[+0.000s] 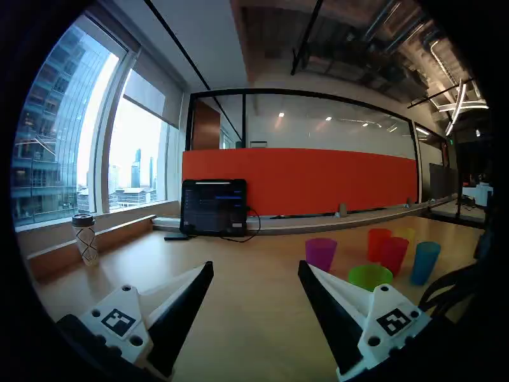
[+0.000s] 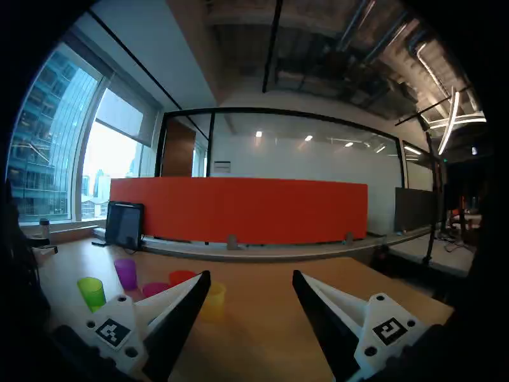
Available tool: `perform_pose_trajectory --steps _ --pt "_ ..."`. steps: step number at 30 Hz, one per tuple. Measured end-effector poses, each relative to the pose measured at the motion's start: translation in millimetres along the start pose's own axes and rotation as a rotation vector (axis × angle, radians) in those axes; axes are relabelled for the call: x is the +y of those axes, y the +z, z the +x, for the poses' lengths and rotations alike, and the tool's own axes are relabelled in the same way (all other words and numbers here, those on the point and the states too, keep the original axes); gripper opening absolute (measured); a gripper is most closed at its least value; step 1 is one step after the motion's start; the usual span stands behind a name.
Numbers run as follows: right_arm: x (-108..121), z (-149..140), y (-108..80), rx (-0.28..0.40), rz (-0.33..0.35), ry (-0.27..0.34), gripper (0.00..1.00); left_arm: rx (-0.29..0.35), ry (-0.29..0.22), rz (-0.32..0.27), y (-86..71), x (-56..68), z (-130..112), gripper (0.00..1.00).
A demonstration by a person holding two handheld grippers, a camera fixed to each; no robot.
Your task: Pour water
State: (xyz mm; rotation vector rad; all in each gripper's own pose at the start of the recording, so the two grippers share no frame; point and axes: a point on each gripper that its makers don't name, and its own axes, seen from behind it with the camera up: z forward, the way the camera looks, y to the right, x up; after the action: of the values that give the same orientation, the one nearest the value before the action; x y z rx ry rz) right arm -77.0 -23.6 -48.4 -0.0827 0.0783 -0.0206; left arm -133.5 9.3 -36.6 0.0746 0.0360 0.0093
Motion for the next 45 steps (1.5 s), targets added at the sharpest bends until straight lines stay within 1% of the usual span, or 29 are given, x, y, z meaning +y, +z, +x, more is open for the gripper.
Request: perform_pose_trajectory --steps 8,11,17,20,23,33,39,45 --pt "8 -11 4.6 0.013 -0.008 0.020 1.00 0.000 0.000 0.000 0.4 -0.1 0 0.99" --pt "9 -15 6.7 0.017 -0.006 0.018 1.00 0.000 0.000 0.000 0.1 0.1 -1 0.99" --pt "3 -25 8.3 0.024 0.011 0.019 1.00 0.000 0.000 0.000 -0.4 0.4 0 0.99" --pt "3 -33 9.0 0.015 0.017 0.015 1.00 0.000 0.000 0.000 -0.5 0.4 0 0.99" --pt "7 -38 11.0 0.008 0.007 0.015 1.00 0.000 0.000 0.000 -0.4 0.1 0 0.99" --pt "17 -51 17.5 -0.006 0.001 0.062 1.00 0.000 0.000 0.000 -0.1 -0.4 0 0.99" --pt "23 -57 19.9 -0.018 -0.009 0.052 1.00 0.000 0.000 0.000 -0.2 -0.5 0 0.99" --pt "23 -64 21.0 -0.038 -0.007 0.041 1.00 0.000 0.000 0.000 -0.6 -0.3 0 0.99"
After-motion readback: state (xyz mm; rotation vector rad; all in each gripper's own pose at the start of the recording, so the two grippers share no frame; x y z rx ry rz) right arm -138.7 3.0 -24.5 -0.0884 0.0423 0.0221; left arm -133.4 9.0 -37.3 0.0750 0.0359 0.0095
